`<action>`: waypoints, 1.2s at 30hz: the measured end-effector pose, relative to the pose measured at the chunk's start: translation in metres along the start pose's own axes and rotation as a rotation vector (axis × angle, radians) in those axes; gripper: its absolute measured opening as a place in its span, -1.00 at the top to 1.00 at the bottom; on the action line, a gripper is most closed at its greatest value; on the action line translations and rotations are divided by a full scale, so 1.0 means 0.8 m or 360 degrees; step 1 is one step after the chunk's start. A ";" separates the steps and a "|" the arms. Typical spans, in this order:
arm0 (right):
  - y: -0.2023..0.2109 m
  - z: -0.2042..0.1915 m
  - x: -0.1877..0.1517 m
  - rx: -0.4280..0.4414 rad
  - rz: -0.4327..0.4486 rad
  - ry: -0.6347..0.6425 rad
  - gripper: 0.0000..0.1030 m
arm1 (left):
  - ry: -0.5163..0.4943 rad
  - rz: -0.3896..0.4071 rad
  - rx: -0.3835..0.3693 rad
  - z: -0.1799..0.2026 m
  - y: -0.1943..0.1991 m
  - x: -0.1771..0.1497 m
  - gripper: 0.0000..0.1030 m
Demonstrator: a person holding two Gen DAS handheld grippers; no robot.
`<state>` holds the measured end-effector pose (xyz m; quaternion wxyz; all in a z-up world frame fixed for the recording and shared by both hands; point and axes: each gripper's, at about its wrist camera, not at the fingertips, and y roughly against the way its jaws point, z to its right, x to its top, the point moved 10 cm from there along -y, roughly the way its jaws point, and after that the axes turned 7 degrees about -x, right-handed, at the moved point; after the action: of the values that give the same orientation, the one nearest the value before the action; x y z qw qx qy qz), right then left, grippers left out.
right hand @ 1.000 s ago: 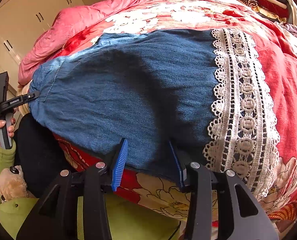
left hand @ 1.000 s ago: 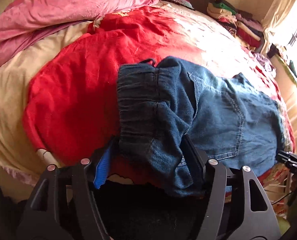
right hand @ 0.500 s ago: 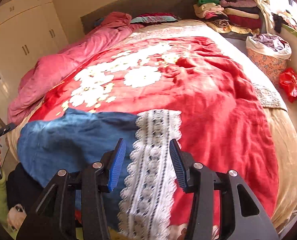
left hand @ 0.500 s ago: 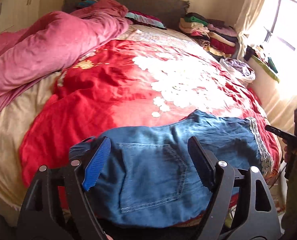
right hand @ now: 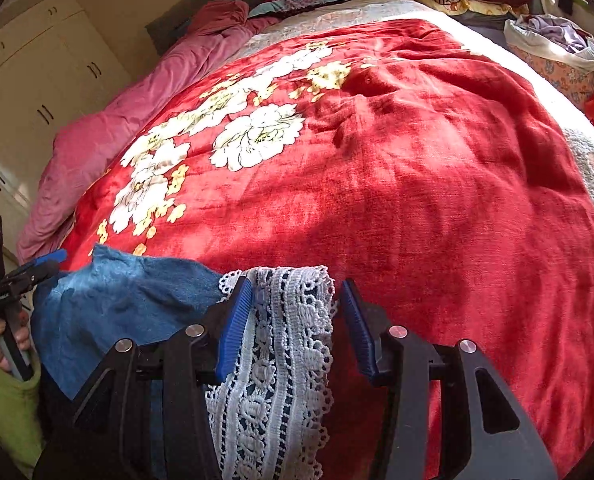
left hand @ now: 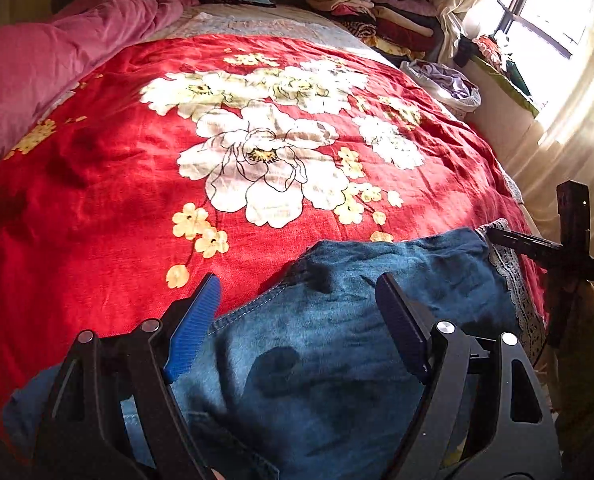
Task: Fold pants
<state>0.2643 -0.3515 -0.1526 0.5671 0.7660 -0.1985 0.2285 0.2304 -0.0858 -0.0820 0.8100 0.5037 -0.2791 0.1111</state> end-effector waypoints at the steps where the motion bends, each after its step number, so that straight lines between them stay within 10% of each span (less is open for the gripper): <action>1: -0.003 -0.001 -0.001 0.0003 -0.0001 0.0003 0.11 | 0.0001 -0.0010 0.0006 -0.002 -0.007 0.001 -0.40; 8: -0.005 -0.022 -0.008 0.0040 0.0037 0.0115 0.44 | 0.0086 -0.0077 -0.0029 -0.015 -0.054 -0.006 -0.40; 10: -0.001 -0.028 -0.009 0.0037 0.0062 0.0140 0.55 | 0.0018 -0.0081 0.0008 -0.006 -0.056 -0.008 -0.14; 12: 0.006 -0.034 -0.007 0.0019 0.0103 0.0175 0.61 | -0.0009 -0.0077 -0.0033 0.008 -0.055 -0.010 0.56; 15: 0.022 -0.035 -0.001 -0.0019 0.0165 0.0200 0.65 | -0.0079 -0.0080 -0.0010 0.022 -0.054 -0.013 0.85; 25: 0.054 -0.029 0.054 -0.0157 0.0320 0.0310 0.66 | -0.0092 0.0023 -0.0013 0.030 -0.036 0.034 0.94; 36: -0.025 0.010 0.042 -0.0266 0.0098 0.0210 0.38 | -0.0028 -0.0040 0.0008 0.001 -0.088 0.007 0.85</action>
<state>0.3040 -0.3549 -0.1503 0.6336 0.6928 -0.2026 0.2783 0.2674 -0.1205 -0.1315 0.8076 0.5100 -0.2796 0.0973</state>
